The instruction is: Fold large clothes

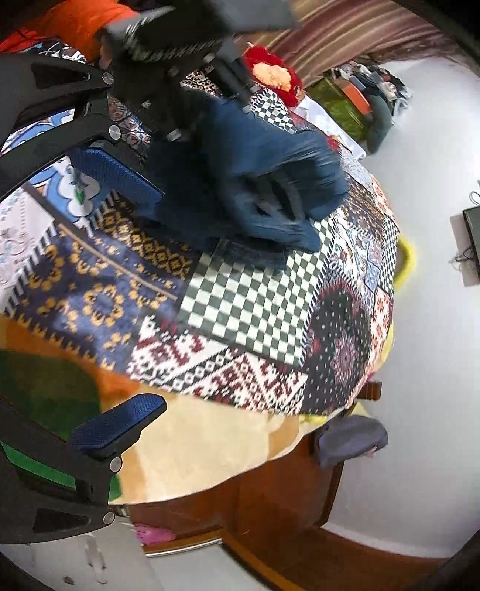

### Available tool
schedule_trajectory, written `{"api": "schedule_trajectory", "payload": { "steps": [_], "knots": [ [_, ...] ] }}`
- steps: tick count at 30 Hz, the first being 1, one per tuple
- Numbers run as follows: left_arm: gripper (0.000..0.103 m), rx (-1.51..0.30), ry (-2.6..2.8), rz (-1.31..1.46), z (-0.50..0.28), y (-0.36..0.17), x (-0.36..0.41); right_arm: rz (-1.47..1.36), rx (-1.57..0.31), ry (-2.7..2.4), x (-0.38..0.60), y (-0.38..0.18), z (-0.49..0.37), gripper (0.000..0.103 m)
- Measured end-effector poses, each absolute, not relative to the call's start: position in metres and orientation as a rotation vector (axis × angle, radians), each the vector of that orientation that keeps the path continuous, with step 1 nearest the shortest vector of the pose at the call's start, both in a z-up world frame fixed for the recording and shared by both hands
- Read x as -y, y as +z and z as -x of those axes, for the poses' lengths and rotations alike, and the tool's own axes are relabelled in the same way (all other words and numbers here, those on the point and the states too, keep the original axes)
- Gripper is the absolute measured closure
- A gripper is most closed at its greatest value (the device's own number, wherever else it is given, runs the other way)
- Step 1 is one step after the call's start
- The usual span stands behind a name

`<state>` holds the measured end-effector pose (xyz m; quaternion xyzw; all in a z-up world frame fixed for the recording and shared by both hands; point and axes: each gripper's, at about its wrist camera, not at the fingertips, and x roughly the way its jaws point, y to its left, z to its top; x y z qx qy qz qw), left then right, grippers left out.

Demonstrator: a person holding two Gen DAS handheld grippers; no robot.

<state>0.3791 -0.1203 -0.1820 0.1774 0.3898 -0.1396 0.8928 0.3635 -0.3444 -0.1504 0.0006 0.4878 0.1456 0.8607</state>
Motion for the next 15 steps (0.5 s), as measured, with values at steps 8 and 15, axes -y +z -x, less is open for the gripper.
{"api": "schedule_trajectory", "payload": {
  "steps": [8, 15],
  "knots": [
    [0.060, -0.876, -0.321, -0.372, -0.365, -0.197, 0.111, -0.024, -0.999, 0.347, 0.335, -0.140, -0.349, 0.000],
    [0.021, -0.946, -0.331, -0.217, -0.349, -0.183, 0.091, -0.006, -0.976, 0.408, 0.306, -0.132, -0.351, 0.000]
  ]
}}
